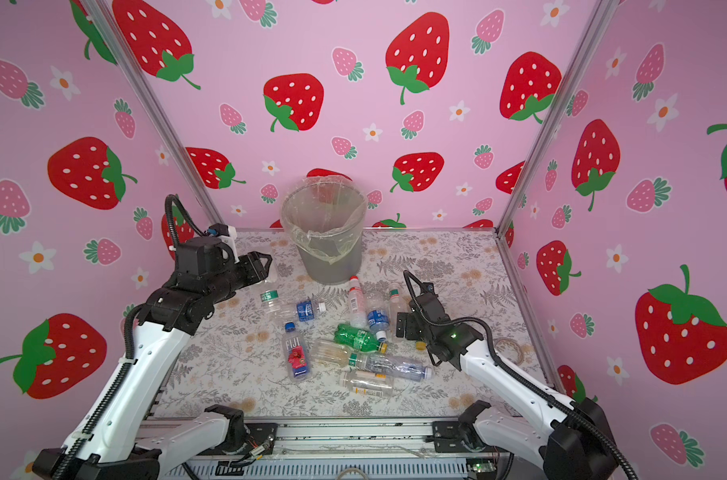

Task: Throw the plastic bottles in the bin
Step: 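Carry the square bottle toward the wastebasket with the left gripper while the right gripper hovers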

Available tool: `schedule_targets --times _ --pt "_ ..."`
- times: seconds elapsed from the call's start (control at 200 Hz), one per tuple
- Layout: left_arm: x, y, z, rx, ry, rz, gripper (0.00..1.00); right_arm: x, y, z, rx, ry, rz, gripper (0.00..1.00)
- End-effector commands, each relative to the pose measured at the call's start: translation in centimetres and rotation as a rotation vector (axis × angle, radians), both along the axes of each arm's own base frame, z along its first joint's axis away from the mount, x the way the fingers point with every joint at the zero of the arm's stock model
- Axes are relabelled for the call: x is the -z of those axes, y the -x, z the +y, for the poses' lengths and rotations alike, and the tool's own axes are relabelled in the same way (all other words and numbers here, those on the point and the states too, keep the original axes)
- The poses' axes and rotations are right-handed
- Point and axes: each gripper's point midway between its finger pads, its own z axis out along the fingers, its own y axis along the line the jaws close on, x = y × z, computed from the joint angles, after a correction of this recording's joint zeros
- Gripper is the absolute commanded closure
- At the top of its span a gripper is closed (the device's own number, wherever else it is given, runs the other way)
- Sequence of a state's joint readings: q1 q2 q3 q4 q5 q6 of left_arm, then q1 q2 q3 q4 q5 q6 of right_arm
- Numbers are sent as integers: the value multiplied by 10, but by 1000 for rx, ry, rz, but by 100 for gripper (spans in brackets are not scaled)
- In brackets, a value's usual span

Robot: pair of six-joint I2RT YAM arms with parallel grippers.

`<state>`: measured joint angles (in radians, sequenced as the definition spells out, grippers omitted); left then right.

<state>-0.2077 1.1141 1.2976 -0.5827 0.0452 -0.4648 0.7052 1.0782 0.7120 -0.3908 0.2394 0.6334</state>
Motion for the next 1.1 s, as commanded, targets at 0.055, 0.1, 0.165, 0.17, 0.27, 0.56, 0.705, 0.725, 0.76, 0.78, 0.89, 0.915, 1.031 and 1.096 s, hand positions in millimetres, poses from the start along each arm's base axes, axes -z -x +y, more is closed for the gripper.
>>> schedule_targets --times 0.055,0.1,0.165,0.17,0.27,0.56,0.705,0.725,0.76,0.78,0.89,0.915,1.031,1.096 --pt "-68 -23 -19 106 5 -240 48 2 -7 -2 33 3 25 1" --pt "-73 -26 -21 114 0 -265 48 6 -8 -3 41 5 37 1" --pt "-78 -24 -29 171 0 -299 48 14 -10 -8 69 17 61 1" --pt "-78 -24 -30 173 -1 -301 49 14 -10 -8 69 17 62 1" --pt "-78 -16 -30 196 -13 -333 49 18 -14 -7 81 11 67 1" --pt "-49 12 -20 158 17 -314 48 9 -27 -2 98 -32 50 1" --pt "-27 23 -15 137 24 -283 48 6 -28 -4 100 -34 42 1" --pt "-25 24 -14 136 22 -278 48 6 -27 -4 100 -33 42 1" --pt "-23 25 -14 134 21 -275 48 6 -27 -5 99 -33 39 1" --pt "-23 25 -13 129 19 -274 48 6 -27 -6 101 -31 38 1" --pt "-29 22 -13 123 20 -276 48 5 -28 -10 116 -26 27 1" --pt "-32 20 -14 125 22 -275 48 4 -28 -11 121 -30 26 1" --pt "-54 0 -20 134 34 -285 48 0 -27 -10 123 -62 10 1" --pt "-72 -16 -24 136 47 -301 48 -3 -28 -12 140 -83 -17 1"
